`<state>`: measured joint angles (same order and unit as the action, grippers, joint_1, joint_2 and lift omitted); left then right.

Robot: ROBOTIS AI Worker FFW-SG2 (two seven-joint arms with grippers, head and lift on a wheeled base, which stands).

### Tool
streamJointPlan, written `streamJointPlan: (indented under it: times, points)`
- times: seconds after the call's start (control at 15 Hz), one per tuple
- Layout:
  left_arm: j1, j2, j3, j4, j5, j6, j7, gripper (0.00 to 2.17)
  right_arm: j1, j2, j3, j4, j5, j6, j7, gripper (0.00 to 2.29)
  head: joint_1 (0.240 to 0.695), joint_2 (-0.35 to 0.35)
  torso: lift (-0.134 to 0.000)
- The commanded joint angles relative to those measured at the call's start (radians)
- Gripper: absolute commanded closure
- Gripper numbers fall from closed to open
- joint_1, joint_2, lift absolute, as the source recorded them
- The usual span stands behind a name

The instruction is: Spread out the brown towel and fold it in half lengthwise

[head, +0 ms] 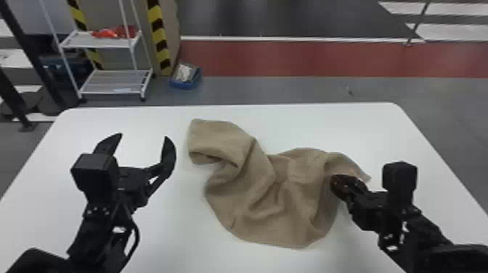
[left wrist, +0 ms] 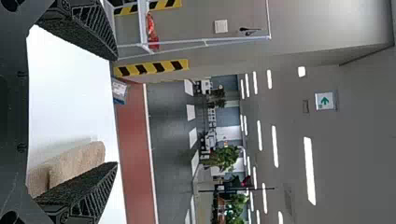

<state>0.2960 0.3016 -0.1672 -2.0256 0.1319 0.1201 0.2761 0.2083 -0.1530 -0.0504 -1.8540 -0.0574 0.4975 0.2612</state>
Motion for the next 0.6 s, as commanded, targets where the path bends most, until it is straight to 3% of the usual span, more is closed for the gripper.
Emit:
streamJointPlan:
  times: [0.0, 0.53]
  points:
    - [0.0, 0.001, -0.001, -0.004, 0.0, 0.002, 0.0, 0.08, -0.003, 0.003, 0.003, 0.001, 0.013, 0.002, -0.004, 0.18, 0.695, -0.018, -0.125]
    - [-0.003, 0.001, -0.001, -0.008, 0.0, 0.014, -0.005, 0.08, -0.02, 0.003, -0.013, 0.029, 0.027, 0.02, -0.017, 0.22, 0.695, -0.035, -0.125]
